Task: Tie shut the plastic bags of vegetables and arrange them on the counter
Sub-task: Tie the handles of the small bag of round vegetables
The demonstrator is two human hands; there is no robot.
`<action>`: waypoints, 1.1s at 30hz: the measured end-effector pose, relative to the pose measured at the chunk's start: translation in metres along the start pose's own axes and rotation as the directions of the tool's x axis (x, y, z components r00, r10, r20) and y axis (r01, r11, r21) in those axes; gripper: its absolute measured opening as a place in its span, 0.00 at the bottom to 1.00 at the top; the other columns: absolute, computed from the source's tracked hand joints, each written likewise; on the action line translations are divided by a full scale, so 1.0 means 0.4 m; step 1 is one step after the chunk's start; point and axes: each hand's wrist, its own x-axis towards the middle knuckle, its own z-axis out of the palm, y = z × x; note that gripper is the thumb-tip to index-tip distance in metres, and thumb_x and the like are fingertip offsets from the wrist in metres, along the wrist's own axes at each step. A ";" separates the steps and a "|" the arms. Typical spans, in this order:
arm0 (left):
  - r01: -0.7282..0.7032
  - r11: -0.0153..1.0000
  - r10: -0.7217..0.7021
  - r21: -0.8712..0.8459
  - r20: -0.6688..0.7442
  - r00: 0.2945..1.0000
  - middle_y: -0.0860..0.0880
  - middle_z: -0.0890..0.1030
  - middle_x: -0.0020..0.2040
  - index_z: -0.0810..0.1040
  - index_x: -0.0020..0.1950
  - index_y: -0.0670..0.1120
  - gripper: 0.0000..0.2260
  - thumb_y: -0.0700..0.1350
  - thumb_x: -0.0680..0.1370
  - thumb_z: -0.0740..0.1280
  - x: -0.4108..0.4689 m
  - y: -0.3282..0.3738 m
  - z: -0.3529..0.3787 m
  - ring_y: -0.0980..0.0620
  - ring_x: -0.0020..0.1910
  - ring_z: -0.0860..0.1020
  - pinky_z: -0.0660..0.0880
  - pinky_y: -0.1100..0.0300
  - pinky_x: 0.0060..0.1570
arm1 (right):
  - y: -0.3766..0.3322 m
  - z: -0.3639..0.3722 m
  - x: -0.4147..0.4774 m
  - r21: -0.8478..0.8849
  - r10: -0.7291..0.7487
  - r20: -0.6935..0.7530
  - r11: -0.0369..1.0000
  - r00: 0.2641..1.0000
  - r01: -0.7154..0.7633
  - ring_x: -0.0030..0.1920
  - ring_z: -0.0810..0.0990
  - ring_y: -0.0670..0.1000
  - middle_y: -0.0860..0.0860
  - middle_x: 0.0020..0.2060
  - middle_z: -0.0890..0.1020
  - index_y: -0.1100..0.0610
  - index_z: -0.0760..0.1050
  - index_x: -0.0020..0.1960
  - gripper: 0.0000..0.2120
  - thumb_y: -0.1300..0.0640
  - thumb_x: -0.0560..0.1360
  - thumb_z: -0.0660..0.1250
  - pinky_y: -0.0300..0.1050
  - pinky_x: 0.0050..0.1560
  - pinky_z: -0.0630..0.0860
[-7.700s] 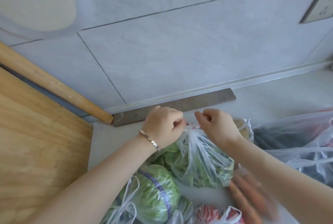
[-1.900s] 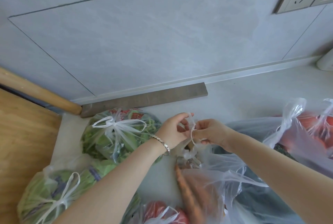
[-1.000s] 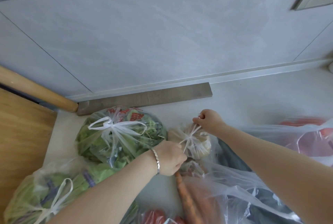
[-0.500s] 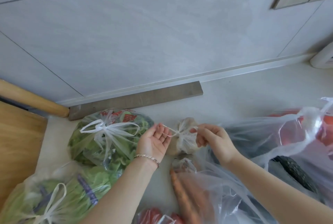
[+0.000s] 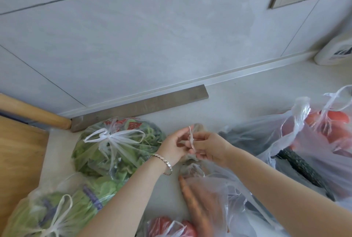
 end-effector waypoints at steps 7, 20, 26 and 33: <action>0.028 0.938 0.028 0.347 -0.153 0.988 0.55 0.70 0.28 0.78 0.40 0.52 0.03 0.46 0.72 0.71 0.030 -0.026 -0.020 0.57 0.28 0.67 0.66 0.67 0.30 | -0.027 -0.067 0.047 -0.352 0.031 -0.267 0.927 0.963 -0.127 0.29 0.70 0.46 0.52 0.29 0.75 0.58 0.79 0.38 0.04 0.60 0.71 0.71 0.34 0.31 0.69; -0.432 0.526 0.492 0.733 0.152 0.857 0.49 0.71 0.24 0.67 0.22 0.45 0.18 0.46 0.72 0.64 0.004 -0.013 -0.089 0.53 0.35 0.71 0.71 0.62 0.34 | -0.073 -0.063 0.124 -0.719 -0.376 -0.332 0.695 0.865 0.026 0.33 0.73 0.45 0.48 0.36 0.77 0.57 0.79 0.47 0.07 0.55 0.75 0.65 0.36 0.31 0.67; -0.455 0.112 0.490 0.883 0.349 0.798 0.55 0.75 0.26 0.76 0.28 0.50 0.12 0.46 0.71 0.61 -0.011 -0.109 -0.108 0.54 0.35 0.73 0.67 0.64 0.34 | -0.047 -0.093 0.135 -0.571 -0.245 -0.436 0.819 0.866 -0.056 0.35 0.77 0.48 0.50 0.36 0.80 0.56 0.78 0.41 0.02 0.61 0.69 0.70 0.39 0.38 0.73; -0.366 0.207 0.632 0.907 0.162 0.758 0.54 0.77 0.25 0.80 0.33 0.51 0.10 0.48 0.72 0.64 -0.001 -0.054 -0.052 0.52 0.28 0.74 0.67 0.64 0.28 | -0.055 -0.126 0.137 -0.659 -0.307 -0.414 0.751 0.857 -0.050 0.30 0.71 0.46 0.48 0.30 0.73 0.57 0.77 0.51 0.09 0.63 0.73 0.63 0.37 0.29 0.65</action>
